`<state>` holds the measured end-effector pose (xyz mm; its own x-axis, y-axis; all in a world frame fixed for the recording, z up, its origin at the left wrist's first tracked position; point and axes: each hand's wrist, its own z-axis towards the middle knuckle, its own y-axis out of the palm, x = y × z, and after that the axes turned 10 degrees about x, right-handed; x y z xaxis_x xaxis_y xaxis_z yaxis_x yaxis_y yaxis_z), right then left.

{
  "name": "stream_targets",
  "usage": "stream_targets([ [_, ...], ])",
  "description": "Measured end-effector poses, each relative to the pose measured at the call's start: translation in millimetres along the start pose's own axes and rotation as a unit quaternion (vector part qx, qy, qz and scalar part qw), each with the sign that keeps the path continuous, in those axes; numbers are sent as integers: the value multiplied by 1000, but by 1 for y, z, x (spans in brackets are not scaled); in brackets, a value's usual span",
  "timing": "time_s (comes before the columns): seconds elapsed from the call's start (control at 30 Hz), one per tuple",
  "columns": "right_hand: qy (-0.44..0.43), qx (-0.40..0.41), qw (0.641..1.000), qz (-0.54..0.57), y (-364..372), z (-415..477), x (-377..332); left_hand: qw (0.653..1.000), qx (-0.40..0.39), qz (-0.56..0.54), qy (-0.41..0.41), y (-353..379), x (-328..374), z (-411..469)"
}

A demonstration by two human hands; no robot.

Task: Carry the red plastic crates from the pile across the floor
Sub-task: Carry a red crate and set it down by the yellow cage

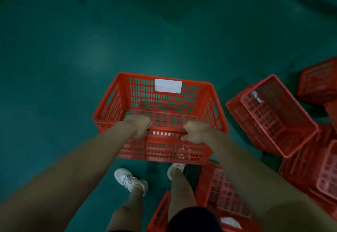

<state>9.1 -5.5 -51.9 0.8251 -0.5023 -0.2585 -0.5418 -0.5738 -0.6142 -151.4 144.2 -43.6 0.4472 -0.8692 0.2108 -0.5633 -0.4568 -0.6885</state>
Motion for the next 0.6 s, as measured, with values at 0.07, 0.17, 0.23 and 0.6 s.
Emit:
stream_targets([
  [0.07, -29, 10, 999, -11, -20, -9, -47, 999, 25, -15, -14, -6, -32, -36],
  [0.17, -67, 34, 996, -55, -48, -22, -124, 996, 65, -33, -52, -21, -81, -109],
  [0.23, -99, 47, 990, -85, -66, -29, -173, 992, 82, -51, -78, -26, -111, -151],
  [0.6, -236, 121, 941, -210, -142, -57, -426, 952, 193, -105, -215, -46, -240, -378],
])
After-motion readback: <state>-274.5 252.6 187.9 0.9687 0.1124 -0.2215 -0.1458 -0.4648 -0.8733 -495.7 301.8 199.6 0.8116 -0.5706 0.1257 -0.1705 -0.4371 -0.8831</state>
